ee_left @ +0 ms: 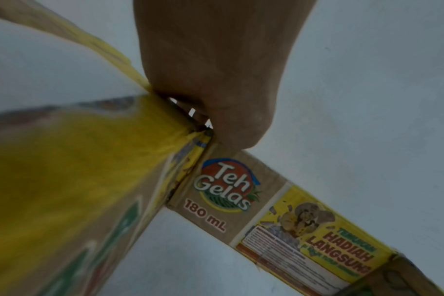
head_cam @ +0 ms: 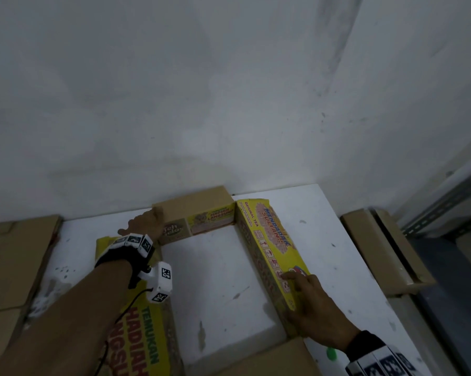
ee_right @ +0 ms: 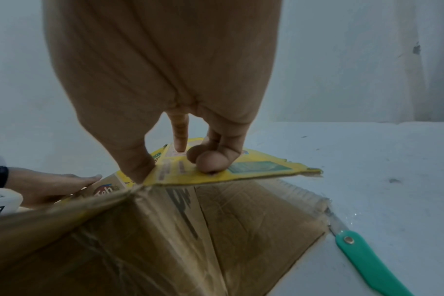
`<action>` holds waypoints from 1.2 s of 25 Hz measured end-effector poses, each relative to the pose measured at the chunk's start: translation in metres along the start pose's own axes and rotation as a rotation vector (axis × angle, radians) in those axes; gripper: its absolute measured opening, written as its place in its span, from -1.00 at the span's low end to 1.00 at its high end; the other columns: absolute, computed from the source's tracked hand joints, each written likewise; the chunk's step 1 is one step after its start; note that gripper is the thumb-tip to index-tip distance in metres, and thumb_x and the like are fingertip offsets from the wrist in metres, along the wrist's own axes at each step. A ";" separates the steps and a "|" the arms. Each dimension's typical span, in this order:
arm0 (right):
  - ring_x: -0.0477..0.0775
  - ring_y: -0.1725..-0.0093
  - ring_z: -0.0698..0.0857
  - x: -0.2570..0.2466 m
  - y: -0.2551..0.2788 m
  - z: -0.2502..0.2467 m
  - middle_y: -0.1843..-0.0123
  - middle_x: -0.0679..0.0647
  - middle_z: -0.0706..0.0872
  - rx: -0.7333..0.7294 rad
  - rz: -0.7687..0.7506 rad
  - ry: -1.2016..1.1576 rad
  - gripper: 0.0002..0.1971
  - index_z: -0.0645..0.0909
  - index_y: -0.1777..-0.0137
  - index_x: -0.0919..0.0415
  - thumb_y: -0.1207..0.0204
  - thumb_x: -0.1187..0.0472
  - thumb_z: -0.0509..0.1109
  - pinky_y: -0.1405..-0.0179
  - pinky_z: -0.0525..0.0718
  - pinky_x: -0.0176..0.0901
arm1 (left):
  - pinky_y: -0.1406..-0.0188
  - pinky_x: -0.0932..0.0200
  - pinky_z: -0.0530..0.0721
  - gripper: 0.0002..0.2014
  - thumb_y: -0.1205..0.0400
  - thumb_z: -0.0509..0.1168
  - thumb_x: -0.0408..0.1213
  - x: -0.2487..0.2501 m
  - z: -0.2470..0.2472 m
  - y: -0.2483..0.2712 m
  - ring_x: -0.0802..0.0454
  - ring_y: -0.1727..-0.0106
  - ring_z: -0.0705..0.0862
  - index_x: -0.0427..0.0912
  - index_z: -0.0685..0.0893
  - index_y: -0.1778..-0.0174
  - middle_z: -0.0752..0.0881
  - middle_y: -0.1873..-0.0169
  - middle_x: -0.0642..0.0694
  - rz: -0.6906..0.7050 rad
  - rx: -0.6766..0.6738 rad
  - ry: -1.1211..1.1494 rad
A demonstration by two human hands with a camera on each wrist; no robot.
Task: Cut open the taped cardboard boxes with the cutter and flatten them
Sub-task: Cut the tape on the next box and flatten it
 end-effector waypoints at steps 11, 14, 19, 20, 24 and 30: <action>0.03 -0.08 0.60 -0.003 -0.015 -0.046 -0.12 0.08 0.49 0.319 0.002 -0.050 -0.48 0.52 -0.29 -0.12 -0.38 -0.05 0.64 -0.11 0.60 -0.21 | -0.56 -0.47 0.23 -0.08 -0.55 0.21 0.43 -0.110 -0.034 0.105 -0.32 -0.68 0.24 0.08 0.10 -0.76 0.32 -0.66 -0.20 -0.022 0.281 0.535; 0.23 -0.13 0.65 0.008 -0.020 -0.059 -0.13 0.17 0.51 0.395 0.082 -0.157 -0.56 0.52 -0.21 -0.13 -0.40 -0.19 0.54 -0.06 0.69 0.08 | -0.39 -0.25 0.49 -0.35 -0.72 0.20 0.18 -0.144 -0.009 0.148 -0.25 -0.48 0.53 0.02 0.27 -0.71 0.56 -0.44 -0.16 -0.198 0.055 1.093; 0.29 -0.22 0.62 0.026 -0.013 -0.068 -0.28 0.28 0.58 0.428 0.318 -0.382 -0.48 0.49 -0.30 0.01 -0.44 -0.15 0.57 -0.20 0.66 0.23 | -0.20 -0.31 0.58 -0.54 -0.66 0.30 0.14 -0.148 0.028 0.203 -0.28 -0.13 0.65 -0.03 0.65 -0.40 0.72 -0.07 -0.21 -0.307 -0.194 1.434; 0.27 -0.17 0.67 0.029 -0.013 -0.064 -0.23 0.26 0.65 0.359 0.347 -0.439 -0.39 0.50 -0.31 0.07 -0.38 -0.19 0.60 -0.21 0.67 0.26 | -0.22 -0.32 0.63 -0.59 -0.66 0.32 0.09 -0.143 0.029 0.210 -0.31 -0.14 0.72 -0.03 0.67 -0.36 0.77 -0.08 -0.22 -0.276 -0.188 1.383; 0.32 -0.19 0.74 0.033 -0.009 -0.037 -0.24 0.21 0.72 0.077 0.418 -0.563 0.09 0.45 -0.43 0.17 0.05 -0.36 0.74 -0.23 0.70 0.32 | -0.07 -0.28 0.77 -0.64 -0.61 0.45 -0.13 -0.121 0.035 0.235 -0.29 0.01 0.84 -0.19 0.68 -0.28 0.85 0.01 -0.27 -0.231 -0.231 1.172; 0.44 0.03 0.82 -0.035 0.002 -0.064 -0.05 0.40 0.82 -0.047 0.261 -0.831 -0.67 0.59 -0.31 0.29 -0.55 0.33 0.46 0.06 0.79 0.31 | -0.34 -0.28 0.61 -0.06 -0.39 0.62 0.11 -0.141 -0.001 0.216 -0.24 -0.45 0.57 0.04 0.34 -0.66 0.54 -0.50 -0.22 -0.123 0.203 0.512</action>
Point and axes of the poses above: each hand's wrist, its own y-axis away from the middle knuckle, its own z-axis out of the palm, x = y × z, the point moved 8 cm from there along -y, towards the middle knuckle
